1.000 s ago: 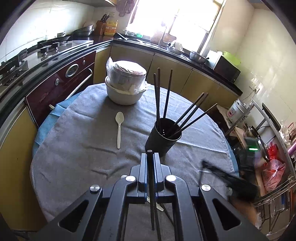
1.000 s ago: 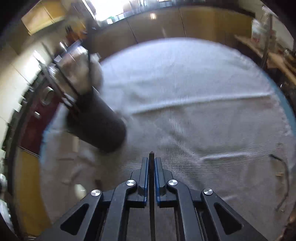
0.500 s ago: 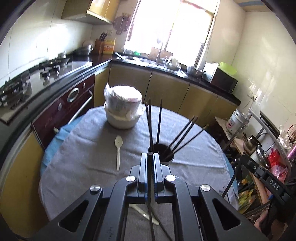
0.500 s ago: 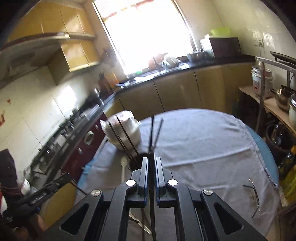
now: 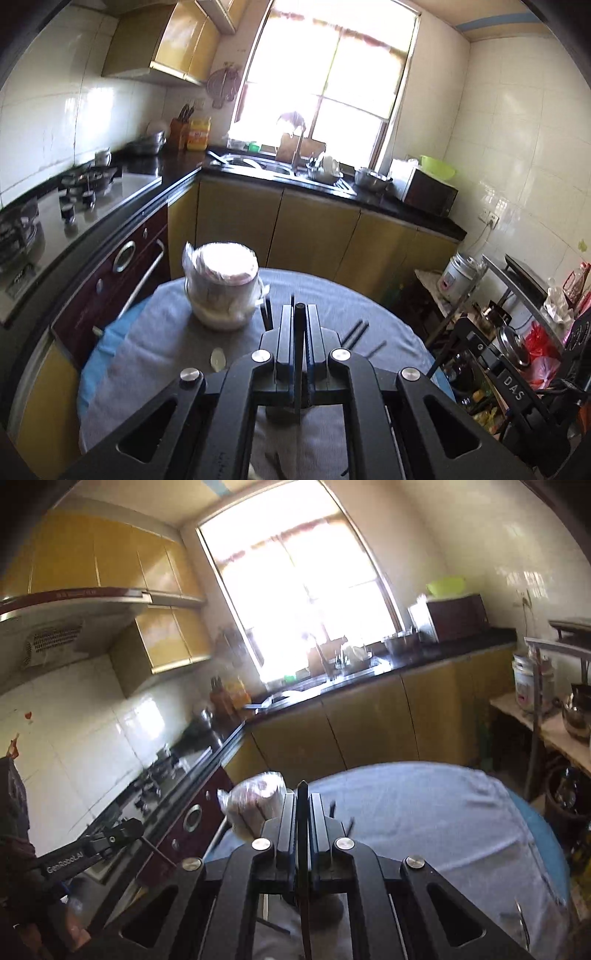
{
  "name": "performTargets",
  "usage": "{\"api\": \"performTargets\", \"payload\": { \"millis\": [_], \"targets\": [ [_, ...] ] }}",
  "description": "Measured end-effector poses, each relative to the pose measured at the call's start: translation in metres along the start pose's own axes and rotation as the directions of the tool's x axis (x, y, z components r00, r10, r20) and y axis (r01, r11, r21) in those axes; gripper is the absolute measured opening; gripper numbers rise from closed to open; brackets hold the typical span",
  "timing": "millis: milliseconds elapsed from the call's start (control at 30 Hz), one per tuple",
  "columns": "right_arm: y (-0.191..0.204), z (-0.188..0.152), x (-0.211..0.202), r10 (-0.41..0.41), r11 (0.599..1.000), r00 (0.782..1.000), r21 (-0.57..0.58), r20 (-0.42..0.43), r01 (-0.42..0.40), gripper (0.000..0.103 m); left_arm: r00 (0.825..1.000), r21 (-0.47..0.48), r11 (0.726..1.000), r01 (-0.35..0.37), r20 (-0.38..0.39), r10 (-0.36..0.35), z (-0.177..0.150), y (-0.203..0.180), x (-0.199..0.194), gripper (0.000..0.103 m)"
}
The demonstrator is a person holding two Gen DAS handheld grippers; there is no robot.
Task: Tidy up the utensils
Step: 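Open both grippers over the cup to drop the chopsticks in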
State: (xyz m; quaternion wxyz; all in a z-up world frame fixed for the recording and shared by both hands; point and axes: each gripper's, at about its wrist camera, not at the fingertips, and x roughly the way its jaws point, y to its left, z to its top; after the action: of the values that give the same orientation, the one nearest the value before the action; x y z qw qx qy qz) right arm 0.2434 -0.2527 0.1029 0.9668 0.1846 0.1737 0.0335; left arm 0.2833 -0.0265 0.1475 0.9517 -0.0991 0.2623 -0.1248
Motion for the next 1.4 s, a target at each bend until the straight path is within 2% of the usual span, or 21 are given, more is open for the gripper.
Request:
{"api": "performTargets", "payload": {
  "millis": [167,333,633,933,1133,1333,1400],
  "targets": [
    [0.007,0.014,0.034,-0.007,1.0,0.997,0.02,0.072,0.006,0.006,0.999,-0.009,1.0,-0.007,0.043,0.008,0.009,0.001,0.019,0.005],
    [0.011,0.021,0.068,-0.014,1.0,0.994,0.027,0.105,0.012,0.006,0.999,0.006,1.0,-0.01,0.034,0.01,0.008,0.004,0.042,0.005],
    [0.014,-0.006,0.107,-0.045,0.999,0.99,-0.004,0.137,0.046,0.006,1.0,0.026,1.0,-0.014,-0.012,0.015,-0.011,0.008,0.064,0.005],
    [-0.011,-0.045,0.125,-0.072,0.997,0.996,0.021,0.043,0.071,0.007,0.997,0.023,0.999,-0.028,-0.068,0.029,-0.033,0.015,0.076,0.006],
    [-0.021,-0.059,0.13,-0.051,0.998,0.997,0.042,-0.05,0.053,0.007,0.995,0.042,0.996,-0.075,-0.061,0.078,-0.047,0.016,0.081,0.007],
    [-0.02,-0.066,0.126,-0.047,0.998,0.994,0.033,-0.096,0.05,0.009,0.989,0.054,0.994,-0.093,-0.108,0.099,-0.057,0.011,0.096,0.007],
    [-0.022,-0.064,0.123,-0.027,0.999,0.993,0.043,-0.114,0.033,0.01,0.981,0.072,0.989,-0.127,-0.138,0.136,-0.055,0.008,0.103,0.007]
  ]
}}
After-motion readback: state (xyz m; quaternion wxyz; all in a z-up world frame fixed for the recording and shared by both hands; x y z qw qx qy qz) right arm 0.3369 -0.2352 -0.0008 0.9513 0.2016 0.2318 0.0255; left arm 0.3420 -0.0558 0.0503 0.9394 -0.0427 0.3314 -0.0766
